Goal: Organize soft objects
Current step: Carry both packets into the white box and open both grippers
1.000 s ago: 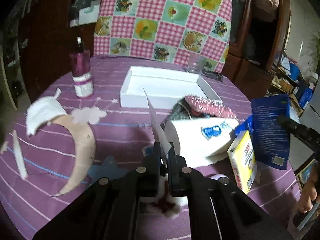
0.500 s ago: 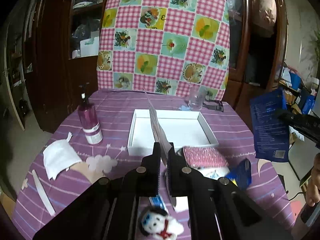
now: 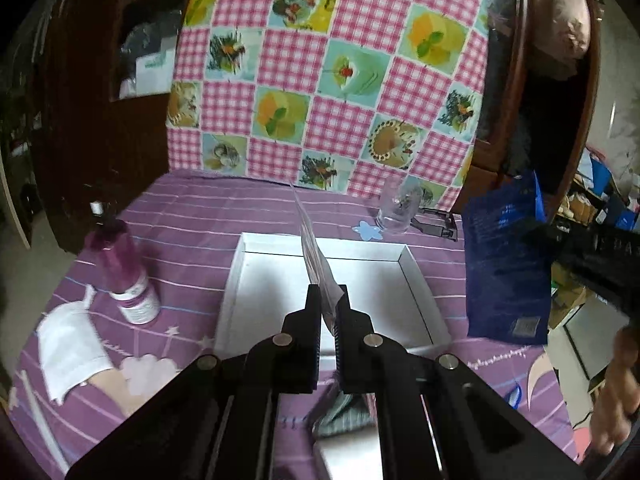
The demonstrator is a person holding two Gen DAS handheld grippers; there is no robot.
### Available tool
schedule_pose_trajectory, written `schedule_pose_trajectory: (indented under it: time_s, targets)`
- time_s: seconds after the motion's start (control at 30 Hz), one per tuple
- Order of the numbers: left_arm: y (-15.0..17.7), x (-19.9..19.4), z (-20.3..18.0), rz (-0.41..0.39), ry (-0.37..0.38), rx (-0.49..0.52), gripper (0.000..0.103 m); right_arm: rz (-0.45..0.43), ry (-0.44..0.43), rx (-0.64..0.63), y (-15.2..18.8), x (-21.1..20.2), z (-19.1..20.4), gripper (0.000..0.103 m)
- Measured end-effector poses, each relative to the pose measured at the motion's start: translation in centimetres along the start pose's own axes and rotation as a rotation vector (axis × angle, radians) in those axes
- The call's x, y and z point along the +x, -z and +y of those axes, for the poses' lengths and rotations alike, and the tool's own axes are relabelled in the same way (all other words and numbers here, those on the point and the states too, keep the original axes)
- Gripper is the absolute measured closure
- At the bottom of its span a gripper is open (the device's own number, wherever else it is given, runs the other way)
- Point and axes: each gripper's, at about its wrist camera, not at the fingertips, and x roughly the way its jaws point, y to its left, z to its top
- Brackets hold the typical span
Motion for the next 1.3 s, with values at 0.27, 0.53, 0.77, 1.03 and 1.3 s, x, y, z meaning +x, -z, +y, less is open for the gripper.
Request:
schedule_pose_trajectory:
  time_s: [0.27,0.53,0.77,1.03,1.3]
  targets:
    - [0.7,4.5,2.1,0.016,0.078,-0.105,0.099,0.083,0.056,-0.040,0.3,5.8,-0.1,0.097]
    - [2.6,9.0,5.7,0.115,0.067,-0.220,0.099,0.188,0.101,-0.101,3.7,11.0,-1.1,0.097]
    - [4.8,12.2,6.7,0.230,0.006,-0.249,0.099,0.234,0.034,-0.053,4.3,12.1,-2.2,0.097]
    - [4.7,12.2,6.1,0.306,0.081,-0.209,0.098,0.252,-0.043,0.027,4.5,12.9,-3.3,0.097]
    - [4.9,11.8,5.2,0.330,0.240,-0.231,0.098,0.223,0.007,0.014,4.1,12.7,-2.9,0.096]
